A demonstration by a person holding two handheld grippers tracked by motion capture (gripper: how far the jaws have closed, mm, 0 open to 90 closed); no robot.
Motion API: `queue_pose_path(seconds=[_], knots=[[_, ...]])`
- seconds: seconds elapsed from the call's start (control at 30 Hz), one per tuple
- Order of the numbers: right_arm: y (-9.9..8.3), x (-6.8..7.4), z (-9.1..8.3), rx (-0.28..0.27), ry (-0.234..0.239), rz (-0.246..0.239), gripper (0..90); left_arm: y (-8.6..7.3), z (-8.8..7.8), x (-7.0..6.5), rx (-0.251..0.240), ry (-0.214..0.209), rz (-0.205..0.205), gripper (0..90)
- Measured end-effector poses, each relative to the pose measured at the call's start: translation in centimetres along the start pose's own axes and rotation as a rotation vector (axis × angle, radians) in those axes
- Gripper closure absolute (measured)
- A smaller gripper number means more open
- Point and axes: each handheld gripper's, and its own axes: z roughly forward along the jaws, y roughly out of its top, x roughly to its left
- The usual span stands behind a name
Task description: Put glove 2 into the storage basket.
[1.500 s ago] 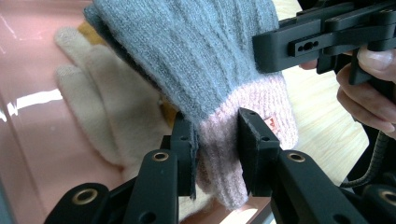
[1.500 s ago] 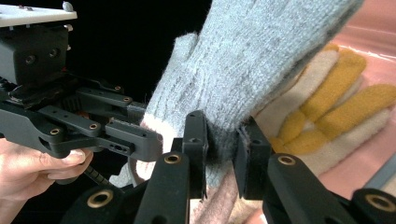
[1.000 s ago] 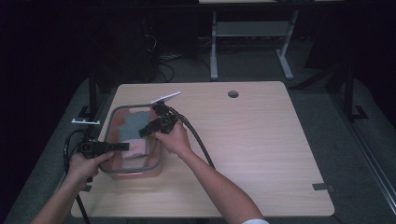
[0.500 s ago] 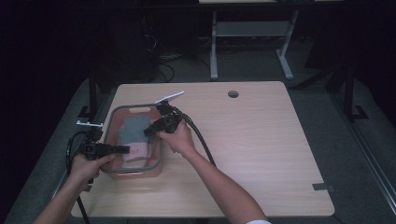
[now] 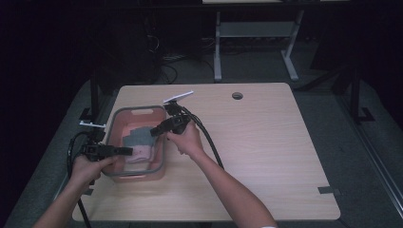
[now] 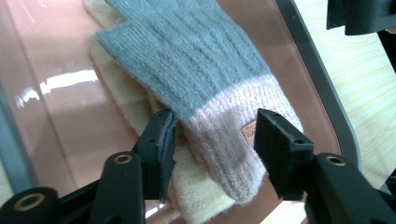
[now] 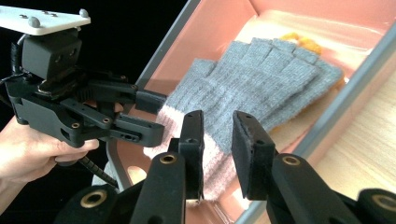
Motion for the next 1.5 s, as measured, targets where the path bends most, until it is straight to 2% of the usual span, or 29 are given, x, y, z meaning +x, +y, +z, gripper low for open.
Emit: queue_pose_path(seconds=[0.27,0.4,0.43,0.57,0.8,1.1,1.33,1.5], knots=[[-0.6,-0.6,-1.7,-0.026,0.017,0.014,72.3,0.8,-1.1,-0.6,-0.046,0.005,-0.005,41.9],[-1.0,-1.0,-2.6,-0.039,0.025,0.015,70.2,1.1,-1.6,-1.1,-0.054,0.01,0.008,41.1],[-1.2,-1.1,-2.8,-0.045,0.03,0.021,69.9,1.2,-1.8,-1.4,-0.071,-0.001,0.01,40.9],[-1.6,-1.4,-3.5,-0.046,0.032,0.026,68.1,1.4,-2.1,-1.9,-0.089,-0.013,0.016,39.5],[-1.9,-1.9,-4.6,-0.064,0.033,0.036,66.0,1.9,-2.0,-2.8,-0.113,-0.045,0.036,37.7],[-2.4,-2.5,-6.0,-0.085,0.028,0.044,62.4,2.3,-1.5,-4.0,-0.121,-0.075,0.055,35.8],[-2.9,-3.1,-7.1,-0.103,0.024,0.055,59.8,2.6,-1.3,-4.7,-0.117,-0.083,0.068,34.5],[-3.4,-3.8,-8.1,-0.115,0.016,0.07,57.4,2.8,-0.7,-5.8,-0.111,-0.085,0.084,33.2]])
